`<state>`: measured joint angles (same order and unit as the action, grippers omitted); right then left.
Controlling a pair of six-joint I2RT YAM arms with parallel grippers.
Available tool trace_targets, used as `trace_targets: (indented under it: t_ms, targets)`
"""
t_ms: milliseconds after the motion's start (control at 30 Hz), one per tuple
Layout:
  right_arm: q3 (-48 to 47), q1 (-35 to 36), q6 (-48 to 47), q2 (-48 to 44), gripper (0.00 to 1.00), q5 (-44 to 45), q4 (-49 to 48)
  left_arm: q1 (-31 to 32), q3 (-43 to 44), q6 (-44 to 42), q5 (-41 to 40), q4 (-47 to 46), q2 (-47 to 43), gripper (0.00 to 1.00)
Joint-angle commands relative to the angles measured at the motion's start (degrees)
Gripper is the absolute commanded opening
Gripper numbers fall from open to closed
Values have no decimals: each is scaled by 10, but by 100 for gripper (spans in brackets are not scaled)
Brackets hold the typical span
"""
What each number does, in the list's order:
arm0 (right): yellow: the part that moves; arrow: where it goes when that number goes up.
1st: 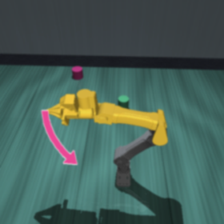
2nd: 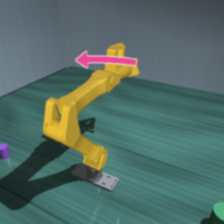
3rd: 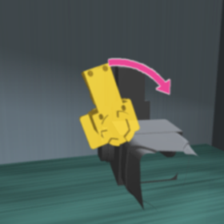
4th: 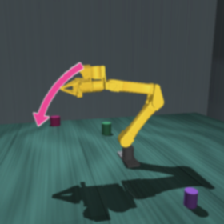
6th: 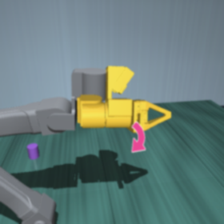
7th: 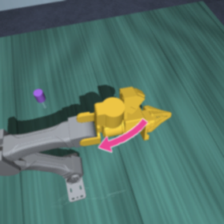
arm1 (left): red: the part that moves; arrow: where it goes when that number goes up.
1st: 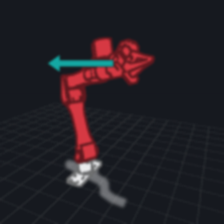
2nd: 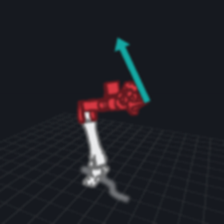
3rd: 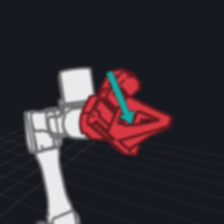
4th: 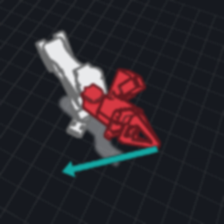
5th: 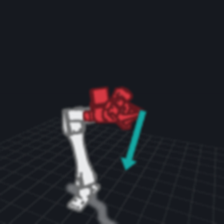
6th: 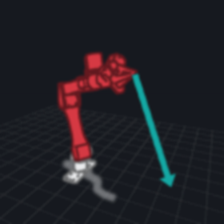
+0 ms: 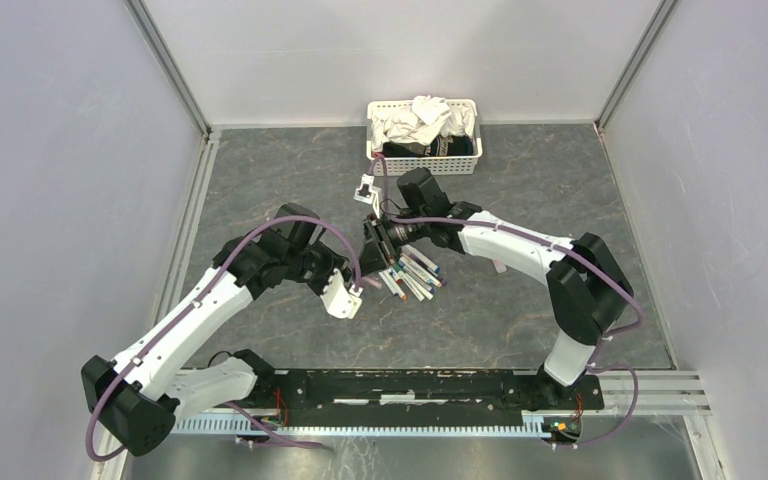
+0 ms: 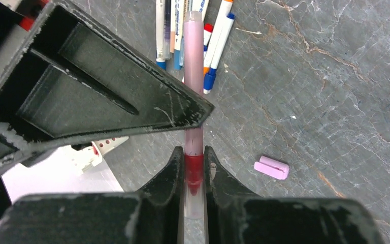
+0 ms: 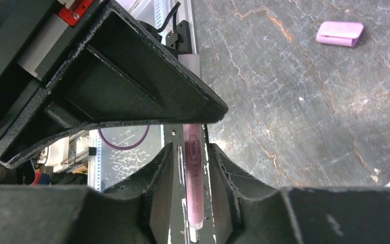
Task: Open the pen caps
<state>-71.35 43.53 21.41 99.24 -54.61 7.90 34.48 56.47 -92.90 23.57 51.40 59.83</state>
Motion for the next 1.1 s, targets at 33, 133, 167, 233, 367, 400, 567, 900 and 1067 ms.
trace_targets:
  t_ms: [33,133,167,233,367,400,567,900,1067]
  targets:
    - [-24,16,29,17,41,-26,-60,6,1,12,-1,-28,-6,2]
    - [-20,17,32,27,36,-29,-66,6,10,31,1,-26,-2,2]
    - [-19,17,32,29,31,-30,-70,6,12,34,0,-24,0,2]
    - [-14,15,29,28,13,-29,-71,6,17,36,-4,-14,4,2]
    - [18,-2,-2,6,0,-16,-48,4,19,52,-52,-15,17,2]
    - [28,-8,-13,-3,0,-12,-34,-2,16,52,-75,-20,25,2]
    - [98,-39,-75,-35,0,2,18,-93,22,-3,-62,-19,54,2]
    - [158,-93,-128,-77,0,21,63,-145,17,-17,-60,-46,80,2]
    - [142,-164,-137,-93,0,159,103,-144,34,111,-38,-53,126,2]
